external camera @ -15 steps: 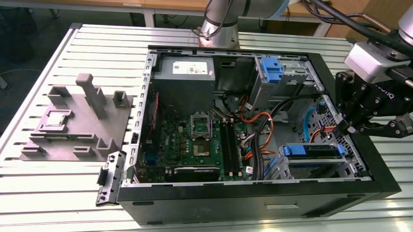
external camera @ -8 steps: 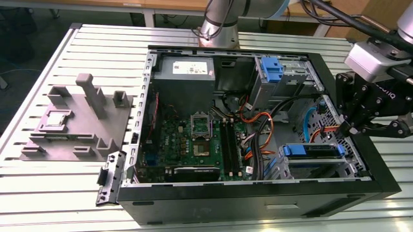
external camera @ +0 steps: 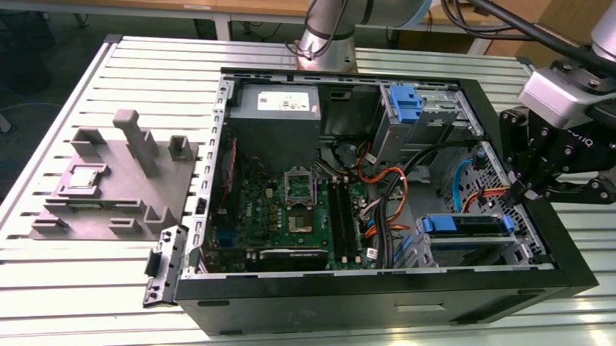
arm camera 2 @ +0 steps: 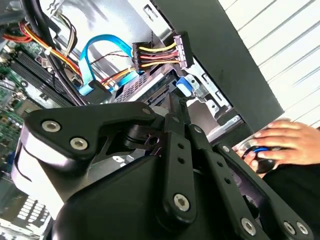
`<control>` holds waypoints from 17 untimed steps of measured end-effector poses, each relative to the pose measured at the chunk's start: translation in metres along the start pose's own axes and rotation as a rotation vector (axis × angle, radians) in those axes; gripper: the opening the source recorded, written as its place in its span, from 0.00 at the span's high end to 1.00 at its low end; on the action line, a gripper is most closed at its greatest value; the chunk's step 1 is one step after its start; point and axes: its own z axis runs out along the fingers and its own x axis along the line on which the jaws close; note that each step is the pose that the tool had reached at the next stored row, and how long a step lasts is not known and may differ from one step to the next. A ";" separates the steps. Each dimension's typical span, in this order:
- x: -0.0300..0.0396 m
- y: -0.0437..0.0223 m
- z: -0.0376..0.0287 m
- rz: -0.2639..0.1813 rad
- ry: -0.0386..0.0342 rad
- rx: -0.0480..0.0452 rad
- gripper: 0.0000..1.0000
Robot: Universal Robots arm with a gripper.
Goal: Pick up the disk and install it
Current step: 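Insert the first disk wire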
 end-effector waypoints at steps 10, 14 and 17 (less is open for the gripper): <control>-0.0009 -0.0046 0.0012 -0.105 0.0057 0.0092 0.90; -0.0047 -0.0129 0.0010 -0.106 0.0112 0.0068 0.90; -0.0099 -0.0176 0.0007 -0.106 0.0123 0.0064 0.89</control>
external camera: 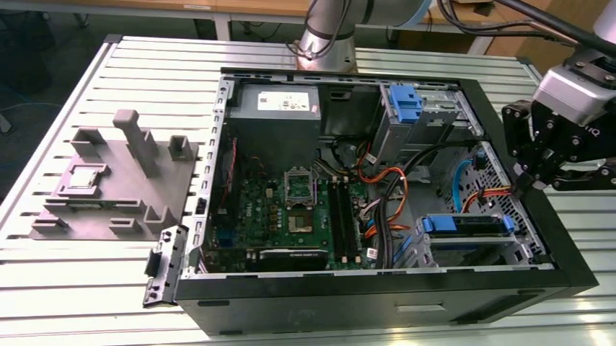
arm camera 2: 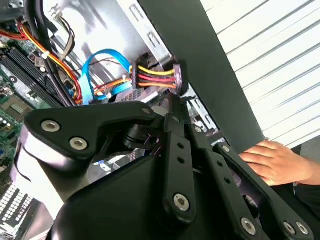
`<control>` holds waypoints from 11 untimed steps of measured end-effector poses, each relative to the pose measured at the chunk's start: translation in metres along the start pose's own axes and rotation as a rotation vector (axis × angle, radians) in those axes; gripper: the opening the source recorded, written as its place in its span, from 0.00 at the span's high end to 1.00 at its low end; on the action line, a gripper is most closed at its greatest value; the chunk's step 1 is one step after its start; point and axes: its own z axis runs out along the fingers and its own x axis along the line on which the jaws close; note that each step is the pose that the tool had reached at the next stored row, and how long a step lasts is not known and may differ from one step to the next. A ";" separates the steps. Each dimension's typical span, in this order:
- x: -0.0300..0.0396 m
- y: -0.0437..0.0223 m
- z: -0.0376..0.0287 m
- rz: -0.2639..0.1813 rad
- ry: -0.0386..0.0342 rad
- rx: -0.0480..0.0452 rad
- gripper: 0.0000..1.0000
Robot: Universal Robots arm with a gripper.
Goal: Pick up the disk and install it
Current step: 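Insert the first disk wire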
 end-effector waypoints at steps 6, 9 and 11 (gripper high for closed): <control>-0.0026 -0.0027 0.0010 -0.031 0.0005 0.0026 0.71; -0.0025 -0.0030 0.0017 -0.069 0.0004 0.0059 0.64; -0.0020 -0.0041 0.0022 -0.083 0.0000 0.0072 0.64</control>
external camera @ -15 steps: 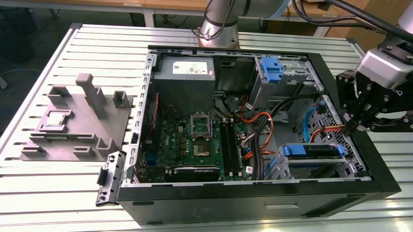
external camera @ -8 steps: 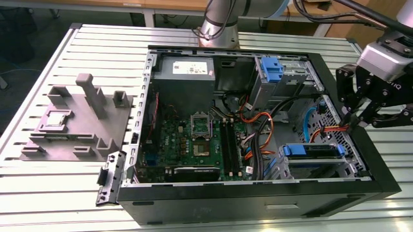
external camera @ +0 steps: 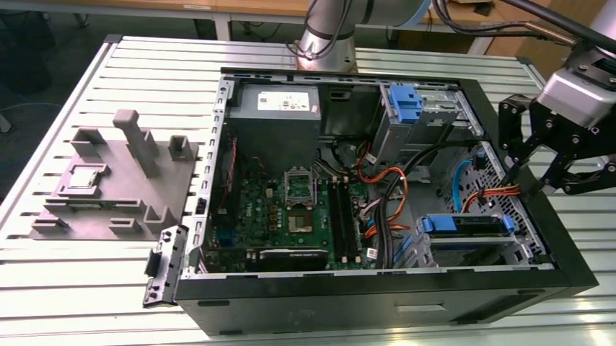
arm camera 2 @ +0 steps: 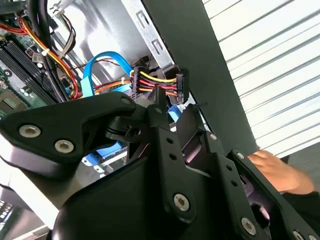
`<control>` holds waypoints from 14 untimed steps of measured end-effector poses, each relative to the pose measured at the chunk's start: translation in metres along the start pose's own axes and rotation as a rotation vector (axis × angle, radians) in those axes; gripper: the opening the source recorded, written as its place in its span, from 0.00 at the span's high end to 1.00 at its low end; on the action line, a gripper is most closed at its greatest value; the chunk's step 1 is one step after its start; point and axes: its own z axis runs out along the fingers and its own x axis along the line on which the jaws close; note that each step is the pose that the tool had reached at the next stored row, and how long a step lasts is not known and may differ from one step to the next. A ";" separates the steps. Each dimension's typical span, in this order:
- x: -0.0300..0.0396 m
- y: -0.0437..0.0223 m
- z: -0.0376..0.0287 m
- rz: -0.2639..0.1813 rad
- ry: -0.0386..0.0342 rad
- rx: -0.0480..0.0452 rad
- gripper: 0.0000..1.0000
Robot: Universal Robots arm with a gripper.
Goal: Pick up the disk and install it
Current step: 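Insert the first disk wire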
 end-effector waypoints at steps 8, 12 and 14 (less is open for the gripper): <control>0.0010 -0.0019 0.0019 -0.100 -0.0003 0.0078 0.64; 0.0008 -0.0019 0.0034 -0.164 0.0003 0.0122 0.64; 0.0008 -0.0018 0.0041 -0.190 0.0018 0.0131 0.64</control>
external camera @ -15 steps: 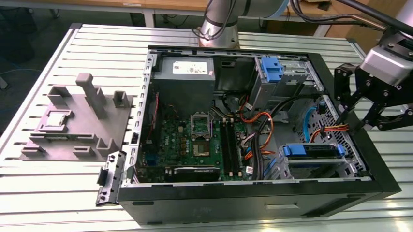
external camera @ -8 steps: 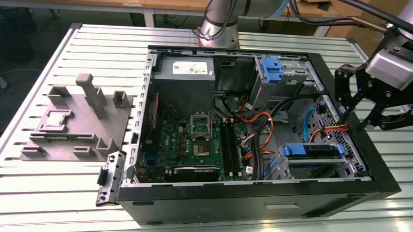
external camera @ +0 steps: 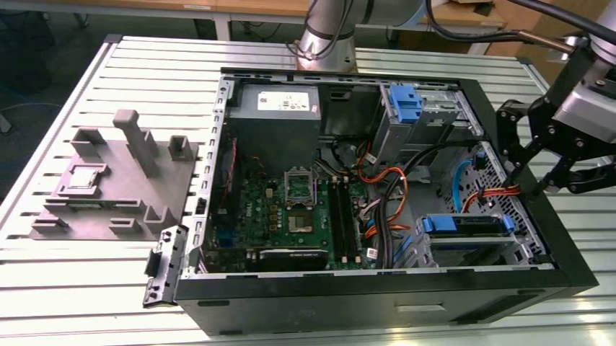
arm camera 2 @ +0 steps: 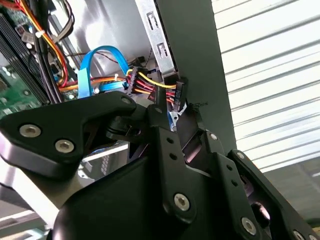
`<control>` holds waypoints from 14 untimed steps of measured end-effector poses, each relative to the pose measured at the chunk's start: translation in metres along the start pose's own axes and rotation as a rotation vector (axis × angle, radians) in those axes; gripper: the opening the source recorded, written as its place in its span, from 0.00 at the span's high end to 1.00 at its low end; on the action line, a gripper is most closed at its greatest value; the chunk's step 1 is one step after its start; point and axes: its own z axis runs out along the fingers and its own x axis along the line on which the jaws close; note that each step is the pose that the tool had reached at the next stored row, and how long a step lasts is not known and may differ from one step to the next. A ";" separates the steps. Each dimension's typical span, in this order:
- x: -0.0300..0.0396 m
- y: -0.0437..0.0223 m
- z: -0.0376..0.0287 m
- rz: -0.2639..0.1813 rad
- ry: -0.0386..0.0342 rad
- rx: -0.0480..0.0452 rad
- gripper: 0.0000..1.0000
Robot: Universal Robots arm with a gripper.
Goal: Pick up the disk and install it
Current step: 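Insert the first disk wire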
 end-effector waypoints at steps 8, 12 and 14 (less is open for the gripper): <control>0.0010 -0.0012 0.0020 -0.095 0.0002 0.0082 0.64; 0.0029 -0.0036 0.0033 -0.125 0.0002 0.0105 0.64; 0.0030 -0.0037 0.0033 -0.132 0.0002 0.0110 0.66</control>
